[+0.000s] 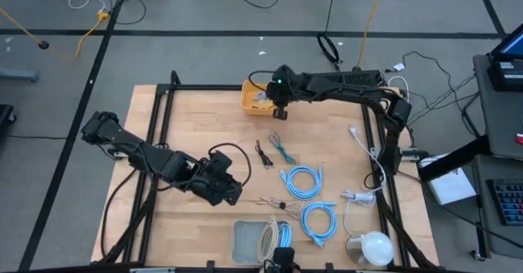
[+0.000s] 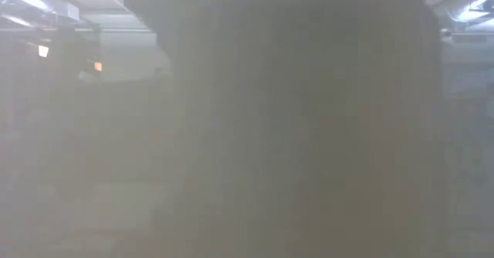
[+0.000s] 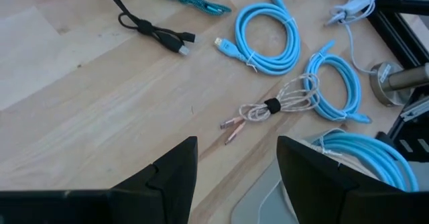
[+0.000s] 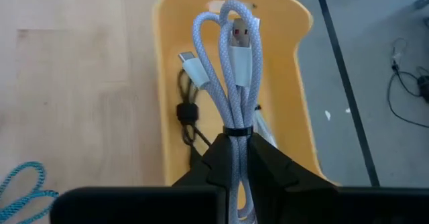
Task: Sort cables into bins
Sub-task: Put the light blue charger cable into the yellow bin, then adjust the yellow bin
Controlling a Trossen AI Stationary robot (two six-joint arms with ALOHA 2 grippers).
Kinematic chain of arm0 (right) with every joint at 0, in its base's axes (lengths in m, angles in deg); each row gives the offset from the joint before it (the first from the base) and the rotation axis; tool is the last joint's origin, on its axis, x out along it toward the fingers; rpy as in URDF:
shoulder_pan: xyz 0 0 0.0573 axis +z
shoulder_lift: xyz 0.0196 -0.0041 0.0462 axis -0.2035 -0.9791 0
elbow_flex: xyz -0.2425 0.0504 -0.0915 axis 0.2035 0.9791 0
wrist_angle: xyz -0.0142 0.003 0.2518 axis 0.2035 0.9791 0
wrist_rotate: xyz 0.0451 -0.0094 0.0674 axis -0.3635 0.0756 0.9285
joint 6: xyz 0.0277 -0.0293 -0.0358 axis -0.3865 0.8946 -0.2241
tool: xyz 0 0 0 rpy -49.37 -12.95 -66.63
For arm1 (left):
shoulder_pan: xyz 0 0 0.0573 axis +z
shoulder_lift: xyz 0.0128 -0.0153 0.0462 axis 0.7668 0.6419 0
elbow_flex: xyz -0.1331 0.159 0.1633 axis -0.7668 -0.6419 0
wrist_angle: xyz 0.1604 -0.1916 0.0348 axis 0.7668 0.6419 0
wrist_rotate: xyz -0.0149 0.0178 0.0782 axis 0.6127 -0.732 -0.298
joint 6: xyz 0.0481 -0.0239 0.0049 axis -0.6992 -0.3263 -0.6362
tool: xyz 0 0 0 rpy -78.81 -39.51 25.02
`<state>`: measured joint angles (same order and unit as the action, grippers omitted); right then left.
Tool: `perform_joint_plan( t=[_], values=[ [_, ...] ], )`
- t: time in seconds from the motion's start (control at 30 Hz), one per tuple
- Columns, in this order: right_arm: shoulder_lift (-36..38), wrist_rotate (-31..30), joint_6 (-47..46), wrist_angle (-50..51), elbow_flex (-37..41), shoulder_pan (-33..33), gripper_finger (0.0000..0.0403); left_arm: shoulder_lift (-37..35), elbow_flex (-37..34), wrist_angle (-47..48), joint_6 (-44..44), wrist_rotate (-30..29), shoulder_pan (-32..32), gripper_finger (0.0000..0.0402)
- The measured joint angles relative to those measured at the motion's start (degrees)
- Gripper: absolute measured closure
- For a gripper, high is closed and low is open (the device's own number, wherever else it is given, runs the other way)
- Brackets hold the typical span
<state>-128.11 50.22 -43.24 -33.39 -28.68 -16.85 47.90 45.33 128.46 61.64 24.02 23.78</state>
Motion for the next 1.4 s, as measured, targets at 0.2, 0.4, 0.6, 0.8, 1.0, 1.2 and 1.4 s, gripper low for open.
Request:
perform_joint_plan(
  t=[0.2, 0.4, 0.6, 0.8, 1.0, 1.2, 1.4],
  values=[
    [-0.6, 1.4, -0.2, 0.1, 0.0, 0.5, 0.0384, 0.0, 0.0, 0.0, 0.0, -0.9, 0.0, 0.0193],
    [-1.7, 1.5, -1.1, 0.9, 0.1, 1.1, 0.0384, 0.0, 0.0, -0.1, 0.0, -1.3, 0.0, 0.0192],
    [-2.2, 1.4, -2.3, -0.8, 0.0, 0.9, 0.0377, 0.0, 0.0, -0.2, 0.1, -1.3, 0.0, 0.0192],
    [-2.1, 2.3, -1.9, -0.8, 0.0, 0.4, 0.038, 0.0, 0.0, -0.2, 0.5, -1.2, 0.0, 0.0192],
    [-2.0, 2.9, -3.1, -2.7, 0.0, 0.5, 0.0327, 0.0, 0.0, -0.2, 0.5, -1.1, 0.0, 0.0192],
    [-2.0, 2.8, -3.5, -2.7, 0.0, 0.4, 0.0282, 0.0, 0.0, -0.2, 0.7, -1.1, -0.2, 0.0192],
    [-2.0, 2.6, -3.6, -2.6, 0.0, 0.6, 0.0272, 0.0, 0.0, -0.2, 0.7, -1.1, -0.2, 0.0193]
  ],
)
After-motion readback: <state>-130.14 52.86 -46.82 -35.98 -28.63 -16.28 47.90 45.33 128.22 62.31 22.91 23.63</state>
